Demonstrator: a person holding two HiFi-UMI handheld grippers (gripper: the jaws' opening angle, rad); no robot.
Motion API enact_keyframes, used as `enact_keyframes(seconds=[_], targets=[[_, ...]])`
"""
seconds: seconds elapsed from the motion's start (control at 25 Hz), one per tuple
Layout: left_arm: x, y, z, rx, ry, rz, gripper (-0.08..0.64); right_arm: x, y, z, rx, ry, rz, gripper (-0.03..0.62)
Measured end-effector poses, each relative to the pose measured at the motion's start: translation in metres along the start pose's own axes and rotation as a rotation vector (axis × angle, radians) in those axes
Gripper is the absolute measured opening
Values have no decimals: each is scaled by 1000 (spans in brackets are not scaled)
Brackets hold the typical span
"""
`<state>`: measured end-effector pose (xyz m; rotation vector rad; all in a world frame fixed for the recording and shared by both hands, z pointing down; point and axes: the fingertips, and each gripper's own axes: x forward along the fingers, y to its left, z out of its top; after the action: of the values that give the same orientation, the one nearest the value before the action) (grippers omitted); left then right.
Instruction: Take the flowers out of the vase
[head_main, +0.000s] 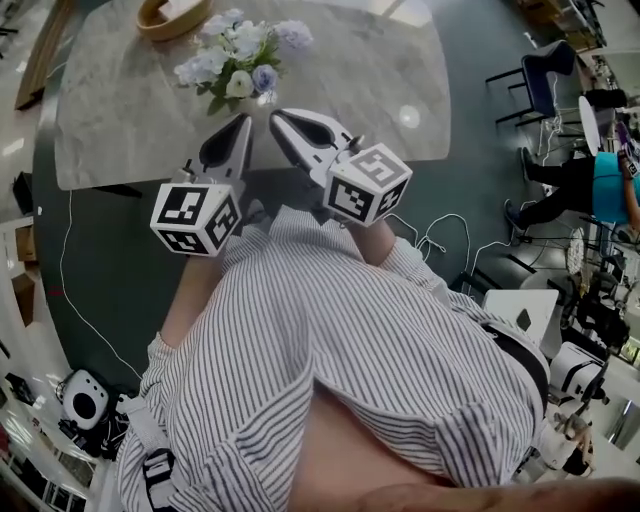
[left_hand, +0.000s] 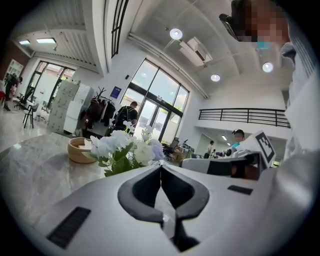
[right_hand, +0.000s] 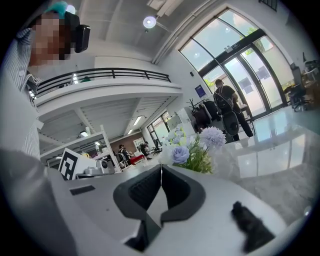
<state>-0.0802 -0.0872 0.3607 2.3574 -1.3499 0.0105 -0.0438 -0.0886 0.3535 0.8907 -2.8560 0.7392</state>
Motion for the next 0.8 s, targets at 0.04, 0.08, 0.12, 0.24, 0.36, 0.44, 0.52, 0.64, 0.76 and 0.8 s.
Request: enact_keyframes(seconds=[0.04,0.08,0.12,0.24,0.36,0.44,0.52,0.64,0.76,0.8], targets=[[0,2,-1,0,2,-2,12,1,0,-2,2,1,-2,15],[-1,4,-2,-1,2,-1,12,2,1,-4,4,4,-6,15],[-2,6,-2,-4,0,1,12,2,1,-6,6,9,-7,15],[-3,10,-3,-11,-7,18,12,3,2,-9,8,19,1,15],[-3,11,-5,-11,-12,40,12,2,0,-9,21,19,7,15],[-1,10,-6,-10,-13,53,12,2,-3,-9,24,26,9,15],[1,9,-7,-12,-8,64,12,1,-7,-10,28,40,11,15],[5,7,-8,-19,4,73,12,0,-11,-11,42,50,19,15],[7,10,-11,-20,2,101,14,0,-15,-16,53,64,20,15],[7,12,-11,-19,0,117,15,1,-16,-18,54,71,21,15]])
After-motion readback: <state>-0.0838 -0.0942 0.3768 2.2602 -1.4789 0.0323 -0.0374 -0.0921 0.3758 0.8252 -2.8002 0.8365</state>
